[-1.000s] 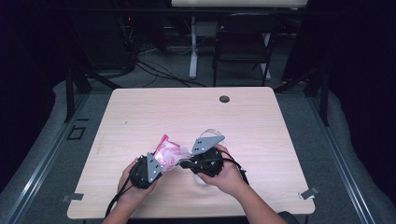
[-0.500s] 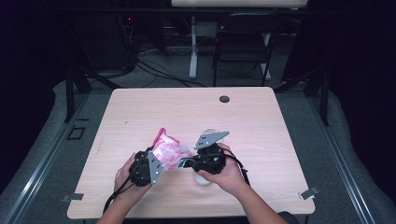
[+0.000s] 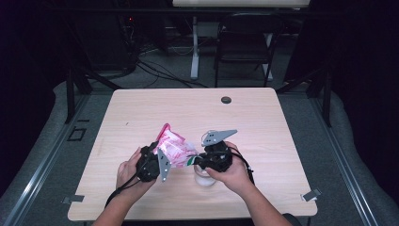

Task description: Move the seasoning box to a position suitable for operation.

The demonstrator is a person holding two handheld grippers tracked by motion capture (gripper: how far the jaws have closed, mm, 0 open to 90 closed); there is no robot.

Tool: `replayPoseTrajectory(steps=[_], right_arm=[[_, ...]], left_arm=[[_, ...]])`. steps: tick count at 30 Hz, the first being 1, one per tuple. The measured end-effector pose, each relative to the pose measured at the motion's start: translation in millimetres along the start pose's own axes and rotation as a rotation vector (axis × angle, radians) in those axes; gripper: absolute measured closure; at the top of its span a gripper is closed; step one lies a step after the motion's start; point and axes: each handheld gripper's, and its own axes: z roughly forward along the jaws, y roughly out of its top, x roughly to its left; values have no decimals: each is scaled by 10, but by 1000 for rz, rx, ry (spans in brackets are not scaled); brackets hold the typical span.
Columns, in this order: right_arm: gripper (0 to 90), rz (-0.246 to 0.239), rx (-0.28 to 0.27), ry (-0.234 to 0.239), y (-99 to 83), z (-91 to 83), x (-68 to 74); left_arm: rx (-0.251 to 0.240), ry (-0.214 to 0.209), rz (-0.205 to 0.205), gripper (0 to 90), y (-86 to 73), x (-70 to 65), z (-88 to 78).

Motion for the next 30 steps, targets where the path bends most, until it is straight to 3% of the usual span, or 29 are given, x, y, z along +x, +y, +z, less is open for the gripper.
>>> replayPoseTrajectory(steps=[16,17,20,21,26,27,30], right_arm=[[900,-3,-4,-22,-13,-54,-47],[900,-3,-3,-22,-14,-53,-48],[900,-6,-6,-30,-19,-51,-40],[900,-10,-4,-34,-19,-54,-37],[885,-33,5,-52,-23,-57,-18],[878,-36,6,-58,-24,-57,-16],[856,-35,-1,-66,-30,-68,-7]], left_arm=[[12,46,85,594,96,-12,-9],[28,47,111,594,103,-4,-22],[30,53,122,595,109,-10,-29],[41,67,152,595,121,-14,-45],[33,79,162,595,129,-44,-39],[48,84,185,596,141,-47,-45],[50,87,198,596,151,-47,-45]])
